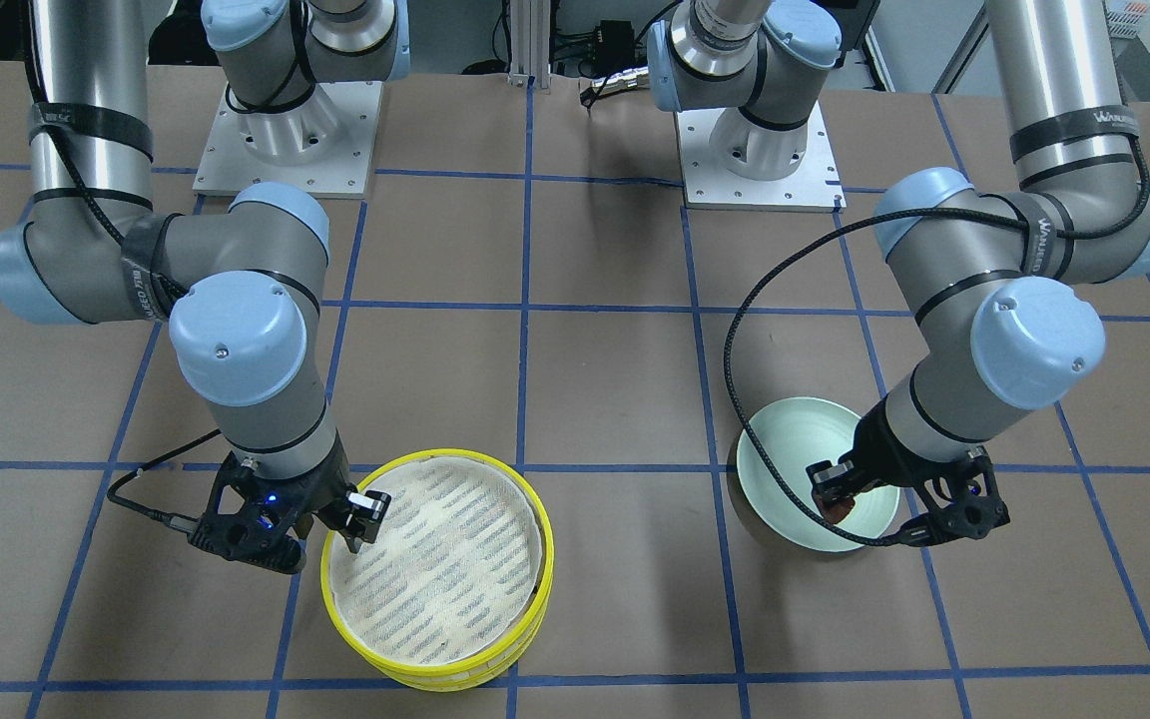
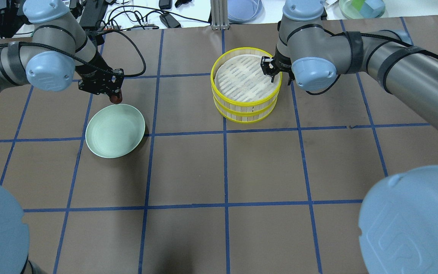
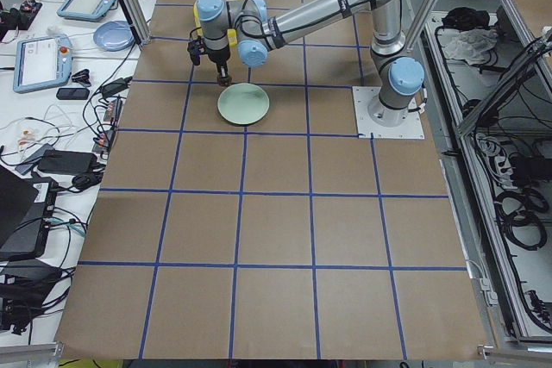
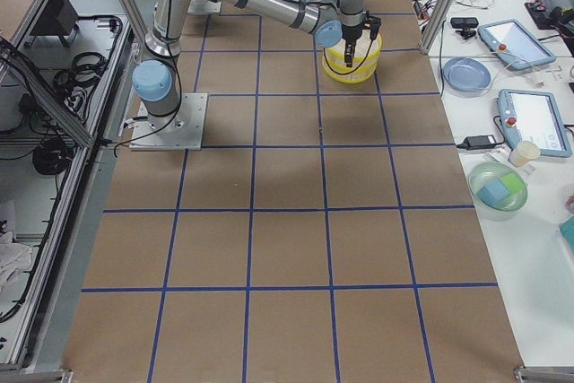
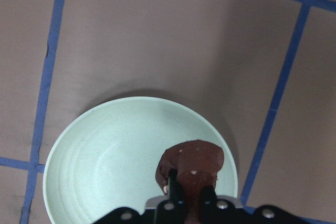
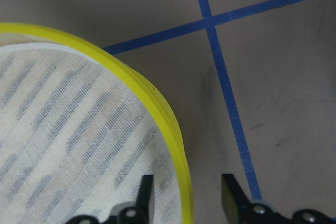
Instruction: Stack buns with steamer
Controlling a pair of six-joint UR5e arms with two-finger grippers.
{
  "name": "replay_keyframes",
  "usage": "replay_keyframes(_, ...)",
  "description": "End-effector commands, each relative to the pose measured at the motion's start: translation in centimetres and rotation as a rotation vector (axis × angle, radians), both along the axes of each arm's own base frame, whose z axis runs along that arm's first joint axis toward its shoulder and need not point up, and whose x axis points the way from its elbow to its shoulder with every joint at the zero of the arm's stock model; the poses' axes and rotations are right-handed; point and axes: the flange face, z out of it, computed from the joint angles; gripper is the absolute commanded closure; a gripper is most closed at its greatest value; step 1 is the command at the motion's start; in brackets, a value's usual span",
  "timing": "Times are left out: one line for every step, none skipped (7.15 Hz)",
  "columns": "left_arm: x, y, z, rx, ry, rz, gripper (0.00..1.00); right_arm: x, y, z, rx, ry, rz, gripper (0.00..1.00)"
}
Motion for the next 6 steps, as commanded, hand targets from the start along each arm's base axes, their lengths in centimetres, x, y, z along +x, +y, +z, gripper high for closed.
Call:
replay_keyframes(-6.1, -0.2, 3.5, -0.100, 0.006, 0.093, 1.00, -1.0, 2.1, 6.0, -0.008, 0.014, 0.087, 0.18)
replay_keyframes(-9.1, -0.4, 4.8, -0.170, 0.027, 0.136, 1.00, -1.4, 5.2, 9.9, 0.058, 0.019, 0.102, 0.17)
replay_keyframes(-12.2, -0.6, 5.6, -0.241, 0.092, 0.176, 1.00, -1.7, 9.4, 14.0, 0.135, 0.014, 0.114, 0.14)
replay_keyframes(-13.7, -1.0, 6.2, -0.290, 0.206, 0.255, 1.00, -1.8, 13.2, 17.6, 0.171, 0.009, 0.125, 0.00)
replay_keyframes(-15.0, -1.2, 6.4, -0.302, 0.306, 0.353, 1.00, -1.8, 15.5, 20.0, 0.169, 0.006, 0.144, 0.00)
replay_keyframes(-17.1, -0.5, 5.6, -0.265, 0.325, 0.420, 1.00, -1.4, 17.2, 22.3, 0.141, -0.023, 0.179, 0.00)
